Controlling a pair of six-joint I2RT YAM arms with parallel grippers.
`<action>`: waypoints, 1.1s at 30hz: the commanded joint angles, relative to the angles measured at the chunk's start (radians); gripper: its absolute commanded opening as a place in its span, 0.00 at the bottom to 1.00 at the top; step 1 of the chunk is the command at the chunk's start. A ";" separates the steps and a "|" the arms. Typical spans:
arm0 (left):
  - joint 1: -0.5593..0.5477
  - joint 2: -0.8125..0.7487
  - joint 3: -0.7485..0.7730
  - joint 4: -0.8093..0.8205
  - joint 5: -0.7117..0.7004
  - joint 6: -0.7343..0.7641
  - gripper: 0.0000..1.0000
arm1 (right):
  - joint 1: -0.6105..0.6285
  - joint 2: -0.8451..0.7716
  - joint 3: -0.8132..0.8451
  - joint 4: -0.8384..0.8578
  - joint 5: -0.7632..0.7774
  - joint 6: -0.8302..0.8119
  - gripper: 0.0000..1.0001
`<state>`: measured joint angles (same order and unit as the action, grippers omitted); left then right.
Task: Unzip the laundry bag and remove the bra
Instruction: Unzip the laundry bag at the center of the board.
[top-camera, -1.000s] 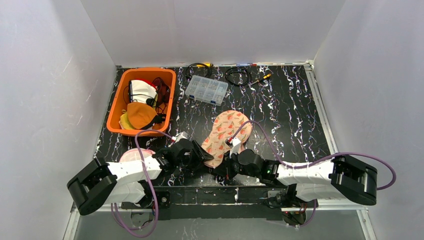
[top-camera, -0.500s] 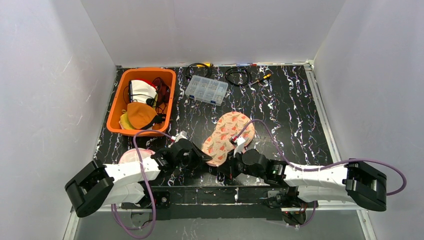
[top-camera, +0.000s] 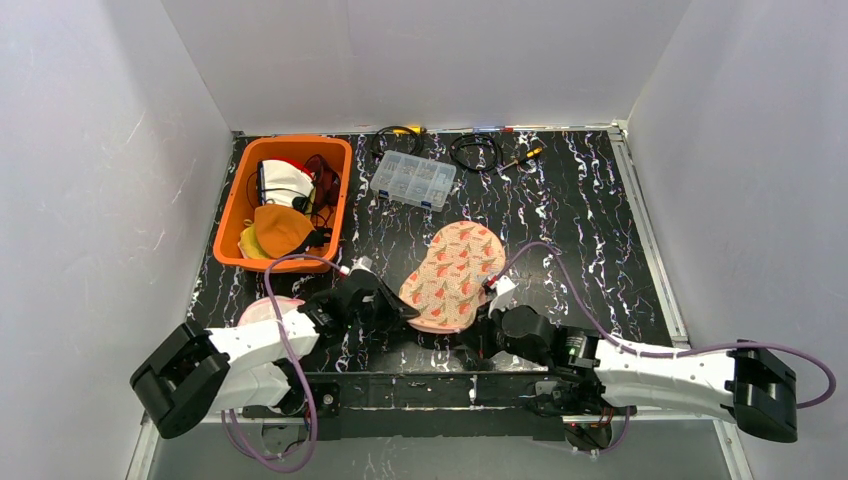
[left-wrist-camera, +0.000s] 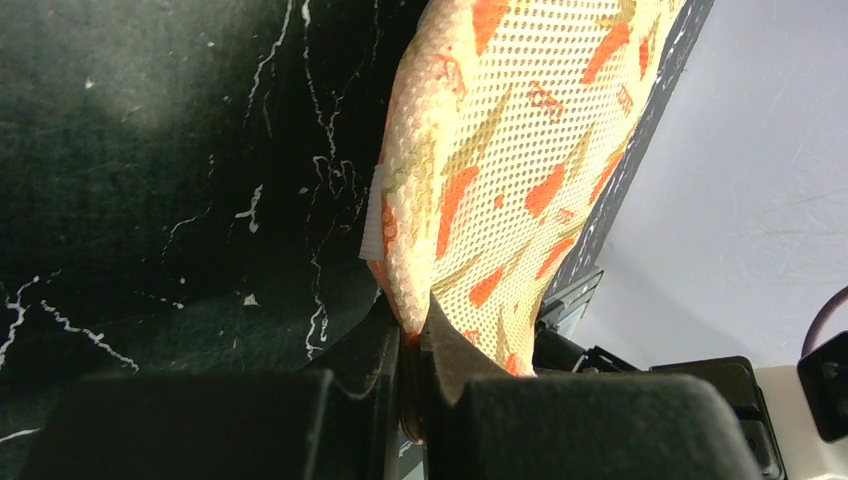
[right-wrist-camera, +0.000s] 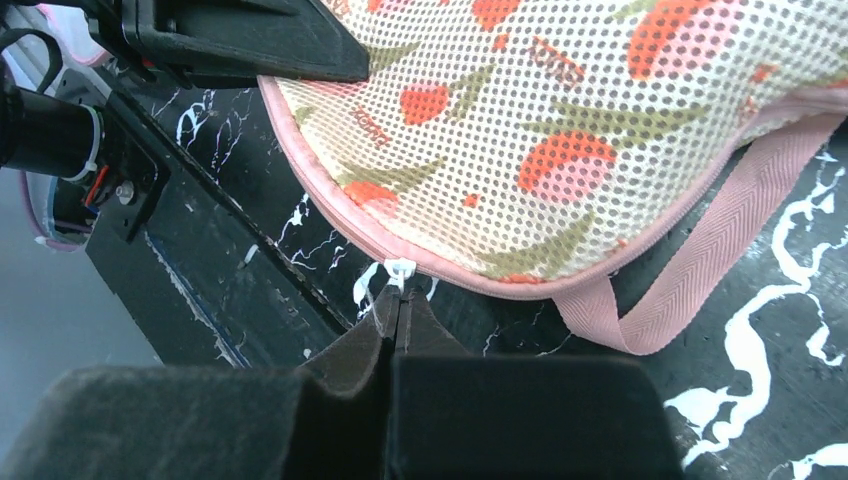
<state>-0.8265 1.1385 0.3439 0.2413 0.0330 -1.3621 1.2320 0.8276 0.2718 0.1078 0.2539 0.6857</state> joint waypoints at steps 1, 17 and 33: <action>0.057 0.037 0.058 -0.058 0.089 0.130 0.00 | 0.004 -0.072 -0.019 -0.083 0.071 0.012 0.01; 0.188 0.309 0.324 -0.128 0.275 0.358 0.06 | 0.003 0.085 0.007 0.080 -0.001 -0.009 0.01; 0.068 -0.153 0.044 -0.266 0.116 0.145 0.85 | 0.004 0.381 0.151 0.313 -0.084 -0.043 0.01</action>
<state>-0.7010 1.0302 0.4114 0.0090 0.2260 -1.1297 1.2320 1.1656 0.3576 0.3023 0.2081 0.6586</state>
